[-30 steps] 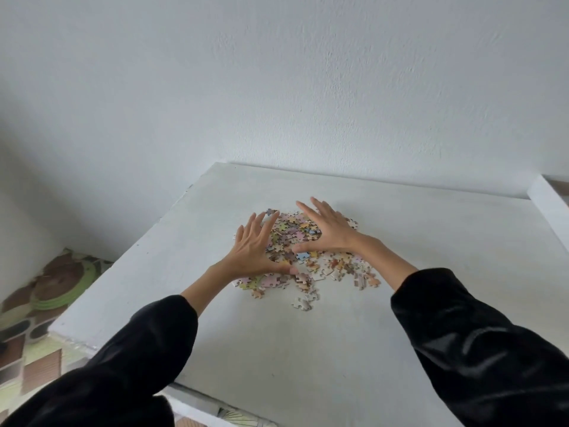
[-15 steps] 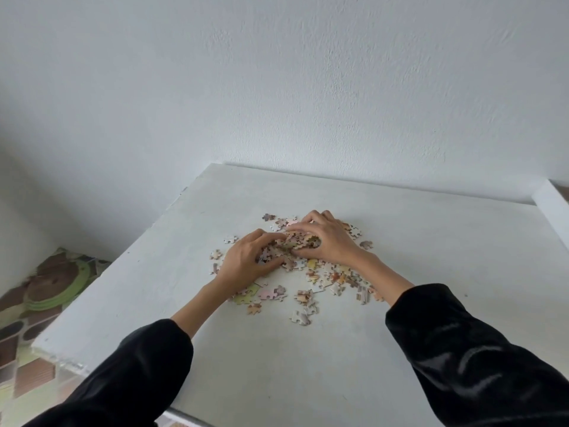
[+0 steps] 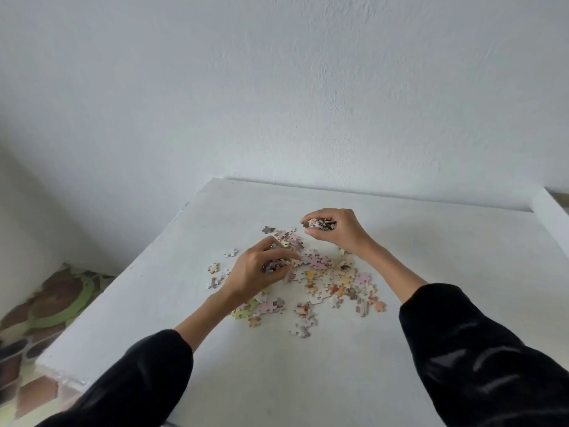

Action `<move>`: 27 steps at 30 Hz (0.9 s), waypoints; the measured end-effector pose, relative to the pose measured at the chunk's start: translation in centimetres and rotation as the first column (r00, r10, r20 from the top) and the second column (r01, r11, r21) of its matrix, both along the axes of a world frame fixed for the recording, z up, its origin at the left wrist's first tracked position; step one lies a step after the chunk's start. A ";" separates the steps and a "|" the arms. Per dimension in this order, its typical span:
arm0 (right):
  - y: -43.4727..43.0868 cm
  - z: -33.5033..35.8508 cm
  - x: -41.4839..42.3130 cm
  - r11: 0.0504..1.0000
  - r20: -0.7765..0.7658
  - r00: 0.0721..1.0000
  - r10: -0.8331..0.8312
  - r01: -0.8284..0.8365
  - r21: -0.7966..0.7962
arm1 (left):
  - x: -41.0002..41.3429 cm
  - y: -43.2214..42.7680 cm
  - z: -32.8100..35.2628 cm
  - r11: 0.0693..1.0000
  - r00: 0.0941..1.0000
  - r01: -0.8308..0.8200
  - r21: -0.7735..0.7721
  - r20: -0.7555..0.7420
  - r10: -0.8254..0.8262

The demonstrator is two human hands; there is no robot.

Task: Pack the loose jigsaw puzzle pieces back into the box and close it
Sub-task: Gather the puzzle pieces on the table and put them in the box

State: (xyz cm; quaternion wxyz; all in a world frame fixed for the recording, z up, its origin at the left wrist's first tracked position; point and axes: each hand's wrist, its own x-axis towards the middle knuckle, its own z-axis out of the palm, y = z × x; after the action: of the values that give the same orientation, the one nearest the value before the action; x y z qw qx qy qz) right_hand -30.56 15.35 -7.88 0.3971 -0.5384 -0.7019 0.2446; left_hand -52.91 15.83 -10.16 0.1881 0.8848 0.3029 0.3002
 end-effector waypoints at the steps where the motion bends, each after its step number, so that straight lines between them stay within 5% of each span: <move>1: -0.3 0.6 0.5 1.000 -0.015 1.000 -0.004 0.004 0.012 | 0.5 -0.1 0.4 1.000 1.000 0.005 0.011 0.013 -0.005; 12: -5.3 6.0 7.5 0.993 -0.066 0.996 -0.059 0.066 0.098 | 9.6 -2.4 6.1 0.977 0.977 0.192 0.098 0.075 -0.200; 27: -16.6 10.0 27.6 0.917 0.012 0.929 -0.371 0.364 0.164 | 31.1 -10.5 9.5 0.879 0.869 0.471 0.073 0.130 -0.477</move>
State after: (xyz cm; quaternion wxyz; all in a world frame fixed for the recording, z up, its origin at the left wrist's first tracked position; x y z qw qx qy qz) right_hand -2.91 -1.25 2.15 0.4625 -0.6323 -0.6139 0.0972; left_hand -21.78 5.37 -0.64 0.2600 0.9115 0.0562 0.3137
